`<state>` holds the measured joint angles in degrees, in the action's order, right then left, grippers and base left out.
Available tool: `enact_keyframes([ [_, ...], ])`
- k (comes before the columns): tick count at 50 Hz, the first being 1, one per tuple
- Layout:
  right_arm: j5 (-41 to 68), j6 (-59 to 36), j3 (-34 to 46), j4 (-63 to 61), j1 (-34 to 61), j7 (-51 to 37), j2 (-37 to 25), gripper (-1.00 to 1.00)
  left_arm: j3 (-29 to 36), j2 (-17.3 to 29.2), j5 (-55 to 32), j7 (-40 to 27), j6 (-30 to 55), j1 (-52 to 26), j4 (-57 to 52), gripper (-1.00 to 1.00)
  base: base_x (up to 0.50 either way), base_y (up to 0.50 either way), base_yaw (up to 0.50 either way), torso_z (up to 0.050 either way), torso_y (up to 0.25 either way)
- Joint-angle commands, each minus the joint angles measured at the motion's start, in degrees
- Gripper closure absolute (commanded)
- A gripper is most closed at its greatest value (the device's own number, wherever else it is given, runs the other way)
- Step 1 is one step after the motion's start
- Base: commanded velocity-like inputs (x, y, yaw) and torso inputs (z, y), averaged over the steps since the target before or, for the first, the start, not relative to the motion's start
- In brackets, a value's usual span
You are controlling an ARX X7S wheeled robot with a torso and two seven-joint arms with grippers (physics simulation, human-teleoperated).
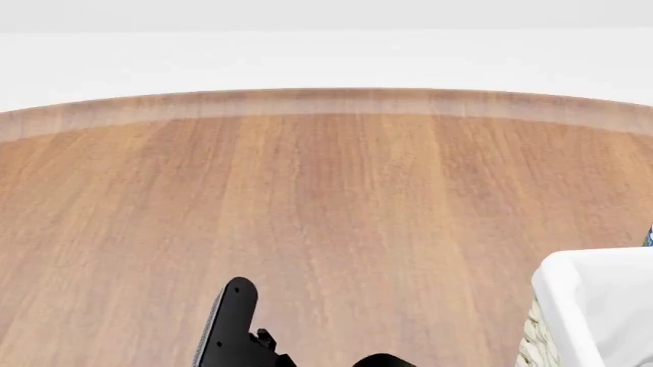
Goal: Pick the milk and place it in the basket.
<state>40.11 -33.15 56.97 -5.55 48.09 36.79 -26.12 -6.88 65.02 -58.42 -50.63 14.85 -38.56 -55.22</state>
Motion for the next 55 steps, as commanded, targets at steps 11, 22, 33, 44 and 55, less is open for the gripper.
enact_keyframes([
  [11, -1.7, 1.8, 2.4, 8.7, 1.4, 4.6, 4.1, -1.00, -0.4, 0.1, 0.3, 0.0, -0.5, 0.9, 0.2, -1.00, 0.00, 0.00, 0.00, 0.000, 0.000],
  [22, -3.4, 3.8, 4.1, 16.1, 2.8, 8.1, 7.9, -1.00, -0.4, -0.1, 0.6, 0.1, -0.8, 1.5, 0.2, -1.00, 0.00, 0.00, 0.00, 0.000, 0.000],
  [33, -5.2, 6.7, 5.8, 24.5, 4.4, 12.3, 12.5, -1.00, -0.9, -0.3, 1.1, 0.3, -1.2, 2.8, 0.3, -1.00, 0.00, 0.00, 0.00, 0.000, 0.000],
  [44, -6.9, 9.5, 7.6, 31.7, 5.1, 15.4, 16.4, -1.00, -1.8, -0.3, 1.3, 0.4, -1.7, 4.2, 0.4, -1.00, 0.00, 0.00, 0.00, 0.000, 0.001],
  [55, -8.0, 11.9, 8.7, 36.1, 4.5, 16.8, 18.6, -1.00, -1.7, -0.4, 1.5, 0.5, -1.9, 4.3, 0.5, -1.00, 0.00, 0.00, 0.00, 0.000, 0.000],
])
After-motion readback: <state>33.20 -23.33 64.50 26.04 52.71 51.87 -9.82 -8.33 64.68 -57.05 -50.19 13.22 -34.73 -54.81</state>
